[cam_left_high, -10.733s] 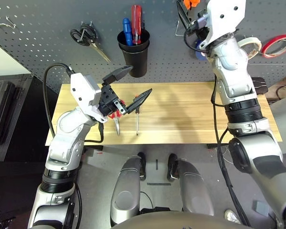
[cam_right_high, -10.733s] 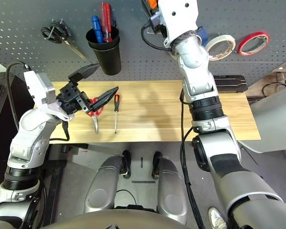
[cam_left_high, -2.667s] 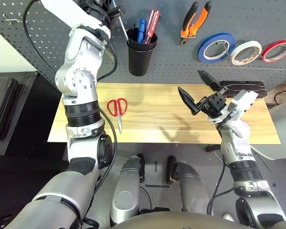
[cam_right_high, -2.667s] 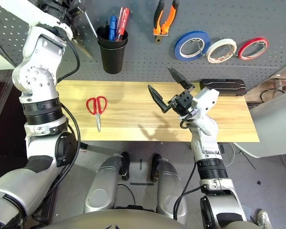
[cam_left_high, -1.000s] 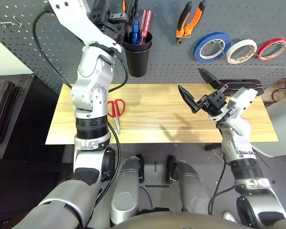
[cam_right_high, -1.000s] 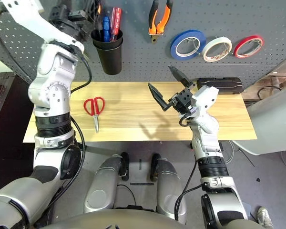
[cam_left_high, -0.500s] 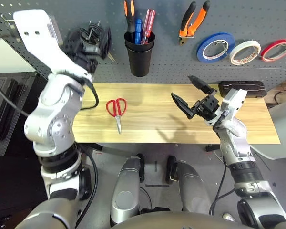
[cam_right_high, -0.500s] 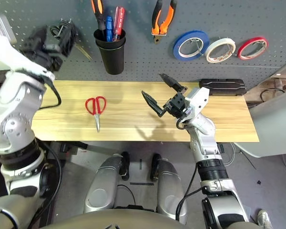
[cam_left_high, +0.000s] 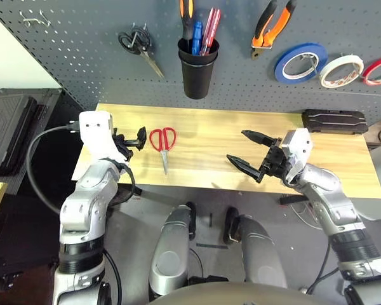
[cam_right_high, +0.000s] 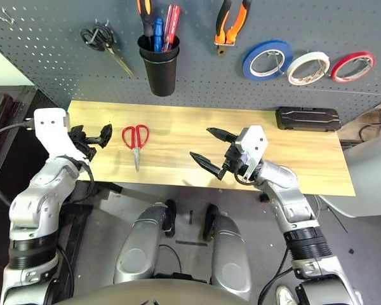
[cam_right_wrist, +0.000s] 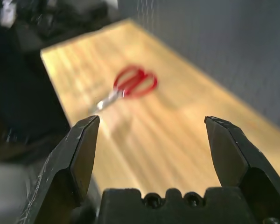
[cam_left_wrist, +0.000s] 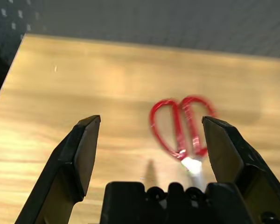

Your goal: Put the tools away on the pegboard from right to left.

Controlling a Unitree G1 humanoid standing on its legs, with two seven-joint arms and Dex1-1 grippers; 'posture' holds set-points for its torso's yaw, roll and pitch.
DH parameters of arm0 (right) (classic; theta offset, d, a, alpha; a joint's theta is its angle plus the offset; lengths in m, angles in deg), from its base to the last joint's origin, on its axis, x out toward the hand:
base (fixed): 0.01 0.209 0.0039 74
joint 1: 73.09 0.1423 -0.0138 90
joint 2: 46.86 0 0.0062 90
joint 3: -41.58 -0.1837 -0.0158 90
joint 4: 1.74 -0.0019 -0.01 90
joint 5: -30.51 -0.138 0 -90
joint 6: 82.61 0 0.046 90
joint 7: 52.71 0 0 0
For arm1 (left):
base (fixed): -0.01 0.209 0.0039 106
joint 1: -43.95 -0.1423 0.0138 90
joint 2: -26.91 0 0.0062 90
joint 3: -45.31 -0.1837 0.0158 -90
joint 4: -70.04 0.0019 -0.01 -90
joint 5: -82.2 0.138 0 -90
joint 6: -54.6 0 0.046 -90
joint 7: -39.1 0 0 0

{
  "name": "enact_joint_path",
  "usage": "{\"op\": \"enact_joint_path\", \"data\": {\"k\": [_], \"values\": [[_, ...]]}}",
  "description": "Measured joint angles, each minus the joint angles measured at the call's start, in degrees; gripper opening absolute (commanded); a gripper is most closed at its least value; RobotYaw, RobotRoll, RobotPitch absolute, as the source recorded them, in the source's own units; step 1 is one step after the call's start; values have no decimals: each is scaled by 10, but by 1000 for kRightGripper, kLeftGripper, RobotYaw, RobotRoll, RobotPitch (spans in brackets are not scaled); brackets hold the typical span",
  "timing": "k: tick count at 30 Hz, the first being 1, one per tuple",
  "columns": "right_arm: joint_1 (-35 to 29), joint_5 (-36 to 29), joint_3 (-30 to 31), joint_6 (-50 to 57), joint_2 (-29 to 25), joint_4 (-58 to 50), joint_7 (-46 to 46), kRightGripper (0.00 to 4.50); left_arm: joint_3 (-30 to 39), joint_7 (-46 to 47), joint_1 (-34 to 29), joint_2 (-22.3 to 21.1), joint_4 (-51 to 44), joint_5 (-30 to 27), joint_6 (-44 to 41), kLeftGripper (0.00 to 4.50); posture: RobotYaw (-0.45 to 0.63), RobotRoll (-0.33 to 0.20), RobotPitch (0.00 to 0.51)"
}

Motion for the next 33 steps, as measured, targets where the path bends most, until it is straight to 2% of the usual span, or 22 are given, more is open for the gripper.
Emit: {"op": "enact_joint_path", "data": {"k": [9,16,27,30,33], "values": [[-20,27,5,46,-37,-30,-2,4500,-9,-8,96,6,211,54,93,4462,94,0,386],[-27,32,5,70,-40,-56,-7,4500,-9,4,155,16,362,87,158,4462,67,0,384],[-28,32,5,98,-40,-84,-19,4500,-21,11,191,29,469,121,205,4462,44,0,383],[-28,32,5,102,-40,-89,-19,4500,-24,10,206,29,489,126,206,3878,41,0,383],[-27,32,4,108,-41,-95,-19,4500,-32,8,216,31,507,130,207,2714,37,0,381]]}}
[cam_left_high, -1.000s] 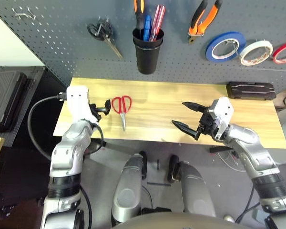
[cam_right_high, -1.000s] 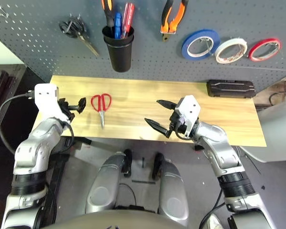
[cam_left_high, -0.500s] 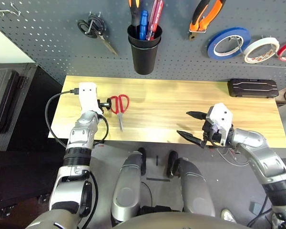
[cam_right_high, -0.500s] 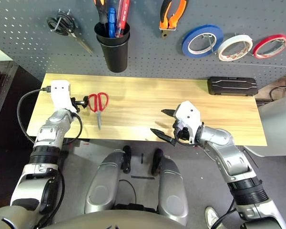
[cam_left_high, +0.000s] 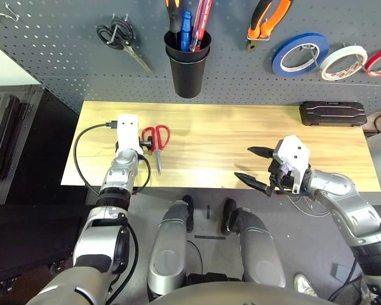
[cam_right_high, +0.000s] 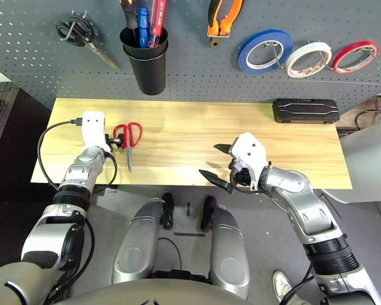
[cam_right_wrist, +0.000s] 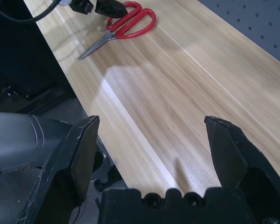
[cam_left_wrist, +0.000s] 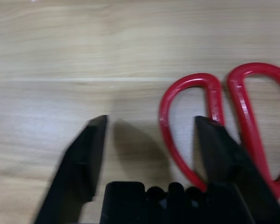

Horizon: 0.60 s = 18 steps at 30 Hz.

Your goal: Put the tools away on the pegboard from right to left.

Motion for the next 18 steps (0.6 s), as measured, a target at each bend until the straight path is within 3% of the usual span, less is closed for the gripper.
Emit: {"op": "enact_joint_path", "data": {"k": [6,7,12,18], "values": [[0,-1,-1,5,-6,-9,3,4500,-4,-4,2,6,3,3,-3,266,40,0,380],[0,-1,-2,5,-7,-9,4,4500,-4,-4,1,7,1,3,-3,30,40,0,379],[3,-1,-5,5,-9,-8,6,4500,4,-6,-26,11,-40,-3,-6,30,55,0,369],[20,-1,-5,-23,0,11,14,4500,34,-16,-120,47,-207,-46,-34,30,103,0,348]]}}
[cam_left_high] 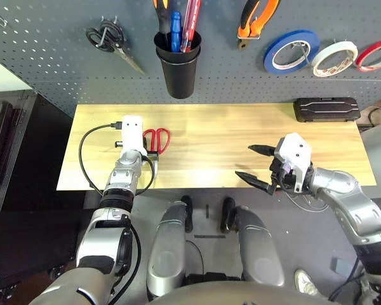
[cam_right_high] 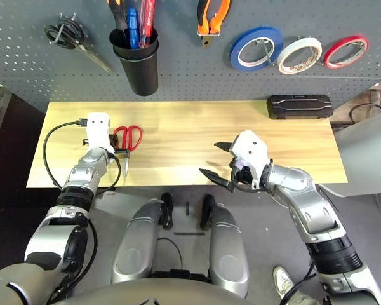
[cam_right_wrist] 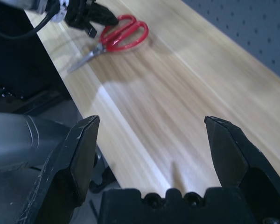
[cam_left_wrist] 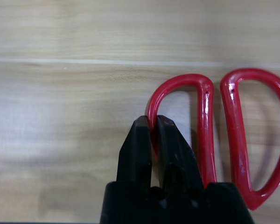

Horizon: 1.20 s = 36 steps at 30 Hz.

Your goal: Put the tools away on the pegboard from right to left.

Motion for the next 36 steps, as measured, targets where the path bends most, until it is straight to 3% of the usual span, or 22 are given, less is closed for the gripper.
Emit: {"op": "enact_joint_path", "data": {"k": [7,18,36], "values": [[32,-3,0,-65,34,54,14,4500,31,-1,-82,29,-241,-52,-17,30,191,0,326],[58,-82,-46,-230,105,127,77,4500,83,46,-124,47,-453,-100,-60,30,285,0,308],[93,-104,-49,-370,165,210,122,4500,151,86,49,-22,-517,-180,-177,30,279,0,266]]}}
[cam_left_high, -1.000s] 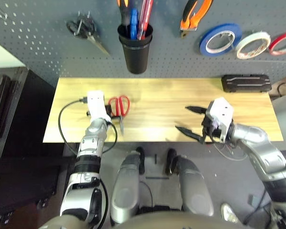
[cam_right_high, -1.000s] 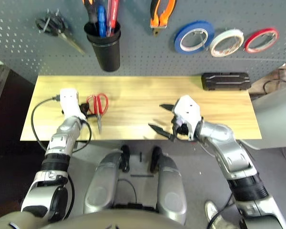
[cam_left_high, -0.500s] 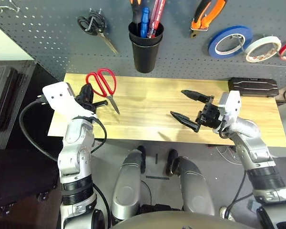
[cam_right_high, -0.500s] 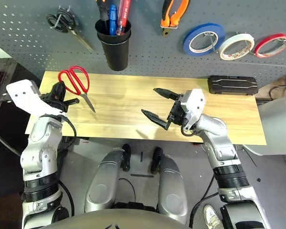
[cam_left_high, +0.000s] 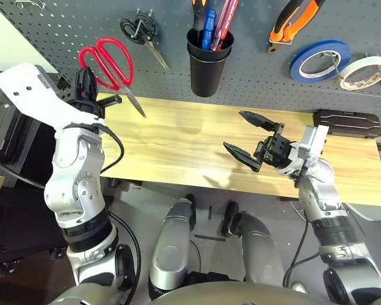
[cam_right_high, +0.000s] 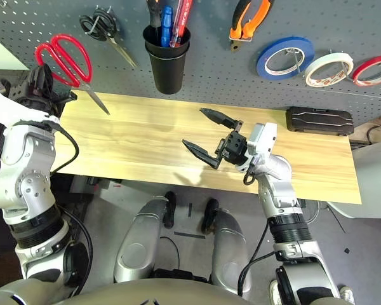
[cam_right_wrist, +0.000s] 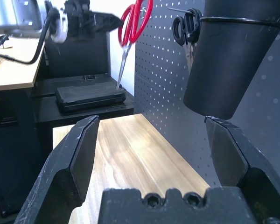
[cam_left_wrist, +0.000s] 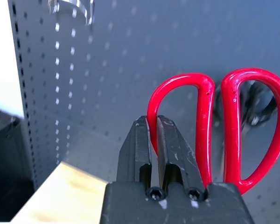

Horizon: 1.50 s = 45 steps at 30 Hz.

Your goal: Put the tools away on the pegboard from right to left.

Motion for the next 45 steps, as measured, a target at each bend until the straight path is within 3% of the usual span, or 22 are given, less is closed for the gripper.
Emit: {"op": "enact_joint_path", "data": {"k": [15,27,39,40,45], "values": [[14,11,0,-22,3,36,-12,4500,-6,-33,35,-26,37,-36,-9,30,263,0,264],[19,23,0,-25,5,37,-34,4500,-28,-84,69,-48,176,-16,46,30,224,0,263],[12,32,4,-25,4,32,-58,4500,-57,-115,134,-47,349,36,170,30,190,0,270],[11,33,4,-24,4,30,-60,4500,-59,-115,134,-47,356,40,179,710,189,0,271],[9,38,7,-23,4,20,-71,4500,-62,-117,96,-42,347,44,183,2504,188,0,275]]}}
